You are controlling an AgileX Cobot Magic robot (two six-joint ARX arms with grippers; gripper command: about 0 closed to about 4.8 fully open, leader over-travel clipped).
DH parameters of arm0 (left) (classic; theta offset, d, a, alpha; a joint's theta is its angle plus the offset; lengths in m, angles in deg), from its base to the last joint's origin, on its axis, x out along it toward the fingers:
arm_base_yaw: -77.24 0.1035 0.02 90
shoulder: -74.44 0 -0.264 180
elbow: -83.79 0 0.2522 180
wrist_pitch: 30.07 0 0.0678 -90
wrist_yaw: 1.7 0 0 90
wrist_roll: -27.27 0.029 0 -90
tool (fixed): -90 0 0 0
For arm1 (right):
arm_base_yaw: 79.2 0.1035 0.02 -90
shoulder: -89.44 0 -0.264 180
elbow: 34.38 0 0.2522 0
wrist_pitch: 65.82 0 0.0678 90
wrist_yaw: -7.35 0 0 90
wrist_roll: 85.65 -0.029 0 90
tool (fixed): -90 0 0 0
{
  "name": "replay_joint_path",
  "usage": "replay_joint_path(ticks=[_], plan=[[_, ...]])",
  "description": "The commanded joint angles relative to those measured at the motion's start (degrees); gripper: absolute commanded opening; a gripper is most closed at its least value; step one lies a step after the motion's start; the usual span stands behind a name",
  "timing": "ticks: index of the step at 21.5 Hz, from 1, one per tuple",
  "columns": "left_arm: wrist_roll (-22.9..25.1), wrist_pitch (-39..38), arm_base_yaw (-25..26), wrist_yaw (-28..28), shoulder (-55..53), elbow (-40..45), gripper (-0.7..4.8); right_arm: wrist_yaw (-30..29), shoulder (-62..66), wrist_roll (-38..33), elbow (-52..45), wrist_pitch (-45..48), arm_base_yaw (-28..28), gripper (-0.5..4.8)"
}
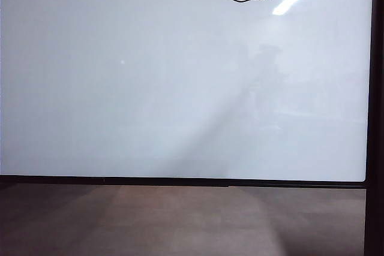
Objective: Reach to the right to find the marker pen, pick it up, and write the number 9 on the whiteboard.
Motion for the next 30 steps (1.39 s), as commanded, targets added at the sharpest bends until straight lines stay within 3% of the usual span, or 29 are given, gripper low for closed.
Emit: replay_joint_path(ticks=[1, 5, 7, 8, 9, 14, 30], plan=[[-0.17, 0.68, -0.11, 0.2, -0.07, -0.04, -0.05, -0.07, -0.02, 0.61, 0.37, -0.83, 0.0, -0.01], [-0.17, 0.68, -0.11, 0.17, -0.07, -0.04, -0.05, -1.49, -0.17, 1.16, 0.31, -2.29, -3.5, -0.01], [-0.17, 0.68, -0.11, 0.31, -0.07, -0.04, -0.05, -10.4, -0.31, 0.15, -0.61, -2.84, -9.68, -0.01], [-0.2, 0.68, -0.09, 0.11, -0.07, -0.04, -0.05, -15.54, -0.76, -0.7, -2.19, -2.67, -15.3, -0.01], [-0.2, 0.68, -0.11, 0.09, -0.07, -0.04, -0.05, -17.73, -1.42, -1.51, -3.02, -2.69, -17.77, -0.01], [-0.2, 0.66, -0.11, 0.2, -0.07, -0.04, -0.05, -19.5, -6.34, -6.1, -6.27, -4.13, -26.12, -0.01], [-0.17, 0.52, -0.13, 0.17, -0.07, -0.04, -0.05, -19.74, -6.21, -3.69, -7.04, -5.55, -26.16, -0.01]])
